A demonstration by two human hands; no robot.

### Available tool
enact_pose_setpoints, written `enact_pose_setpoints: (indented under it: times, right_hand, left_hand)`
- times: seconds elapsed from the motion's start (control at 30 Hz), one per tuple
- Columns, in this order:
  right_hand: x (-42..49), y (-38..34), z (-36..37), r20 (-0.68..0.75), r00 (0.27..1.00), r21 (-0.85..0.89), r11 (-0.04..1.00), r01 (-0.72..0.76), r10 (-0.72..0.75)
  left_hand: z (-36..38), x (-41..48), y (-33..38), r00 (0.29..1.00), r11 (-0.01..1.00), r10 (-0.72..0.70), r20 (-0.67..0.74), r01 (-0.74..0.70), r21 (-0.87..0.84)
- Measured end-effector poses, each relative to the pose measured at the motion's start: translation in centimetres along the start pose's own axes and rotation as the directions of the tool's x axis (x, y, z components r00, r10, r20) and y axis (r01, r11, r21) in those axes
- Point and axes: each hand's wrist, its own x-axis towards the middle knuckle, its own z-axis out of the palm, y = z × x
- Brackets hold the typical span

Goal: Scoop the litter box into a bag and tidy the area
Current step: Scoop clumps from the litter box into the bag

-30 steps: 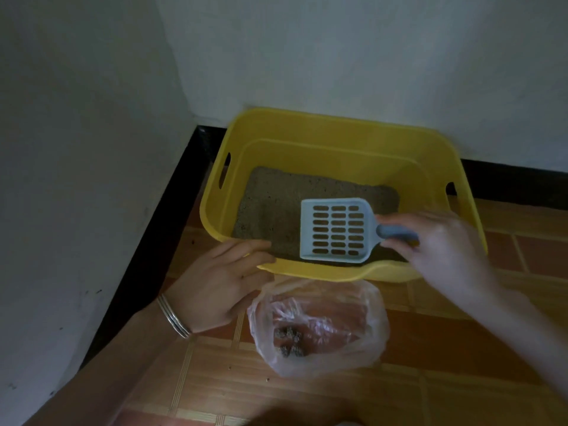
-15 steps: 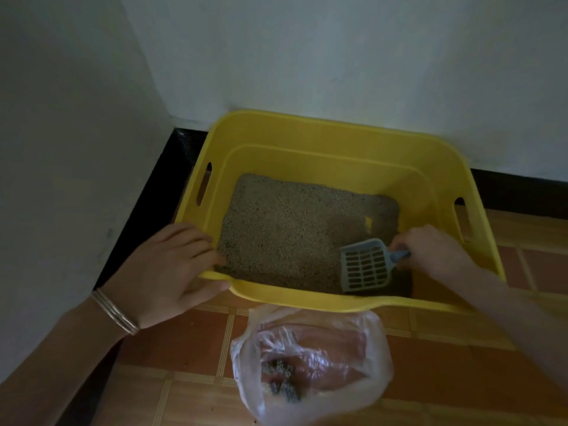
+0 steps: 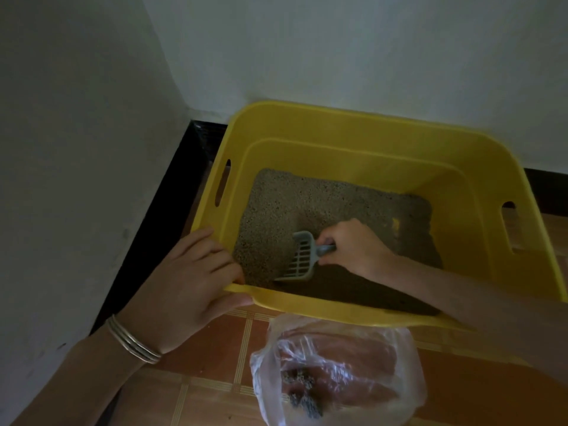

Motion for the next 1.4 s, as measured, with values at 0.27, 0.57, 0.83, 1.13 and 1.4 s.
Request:
enact_pose_setpoints:
  times: [0.27, 0.57, 0.83, 1.13, 1.4]
  right_hand:
    - [2.3, -1.2, 2.0, -0.09, 0.995, 0.161, 0.986, 0.047, -0.032]
    - [0.7, -0.7, -0.1, -0.308, 0.95, 0.231, 0.965, 0.123, -0.048]
    - [-1.5, 0.4, -2.0, -0.324, 0.945, 0.304, 0.95, 0.066, 0.038]
    - [-3.4, 4.4, -4.7, -0.366, 0.917, 0.143, 0.983, -0.112, 0.158]
    - [-4.9, 6.0, -5.4, -0.282, 0.935, -0.052, 0.97, -0.237, 0.214]
  left_hand:
    - [0.2, 0.1, -0.2, 1.0, 1.0, -0.004, -0.022, 0.004, -0.011]
    - [0.2, -0.1, 0.0, 0.998, 0.999, -0.039, -0.04, 0.039, 0.003]
    - [0.1, -0.1, 0.1, 0.997, 0.999, -0.036, -0.075, 0.037, 0.017]
    - [0.2, -0.1, 0.3, 0.993, 0.998, -0.044, -0.108, 0.048, 0.036]
    - [0.3, 0.2, 0.6, 0.991, 0.996, -0.058, -0.119, 0.065, 0.059]
